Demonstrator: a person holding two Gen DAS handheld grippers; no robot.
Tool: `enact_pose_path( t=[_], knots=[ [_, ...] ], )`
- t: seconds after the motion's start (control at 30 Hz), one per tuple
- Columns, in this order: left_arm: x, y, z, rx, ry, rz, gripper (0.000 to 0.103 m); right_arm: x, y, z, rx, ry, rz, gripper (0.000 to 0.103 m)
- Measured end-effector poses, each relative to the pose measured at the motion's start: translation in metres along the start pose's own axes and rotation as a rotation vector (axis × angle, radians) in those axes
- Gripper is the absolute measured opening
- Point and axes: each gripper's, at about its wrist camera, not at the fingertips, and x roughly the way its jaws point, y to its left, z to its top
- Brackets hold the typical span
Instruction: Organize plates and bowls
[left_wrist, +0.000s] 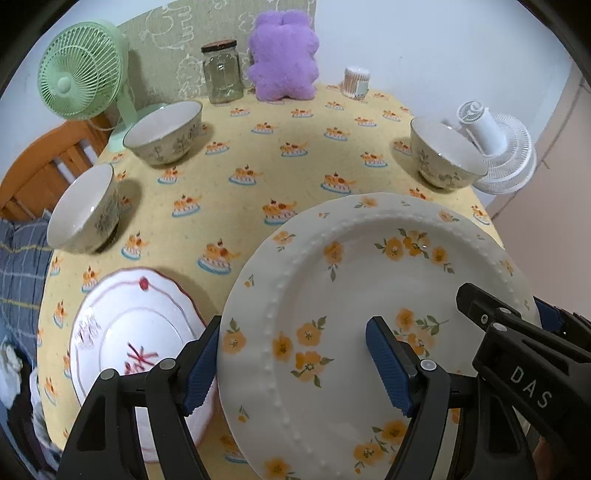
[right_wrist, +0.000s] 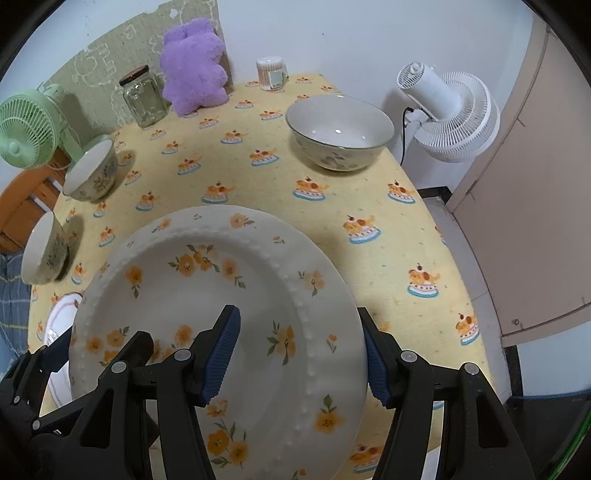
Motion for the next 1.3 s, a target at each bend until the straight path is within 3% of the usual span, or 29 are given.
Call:
enact_pose_path(
  t=[0.33, 0.83, 1.3],
  knots=[
    [0.017, -0.027, -0.014, -0.071, 0.043, 0.011, 0.076, 0.019, -0.028, -0.001, -0.065, 0.045, 0.007, 0.066],
    [0.032, -0.033, -0.023, -0.15, 0.077, 0.044, 0.077, 0.036, -0.03, 0.003, -0.153, 0.074, 0.032, 0.066],
    [0.039, -0.039, -0.026, -0.149, 0.073, 0.082, 0.078, 0.049, -0.033, -0.001, -0.158, 0.101, 0.034, 0.066]
  ],
)
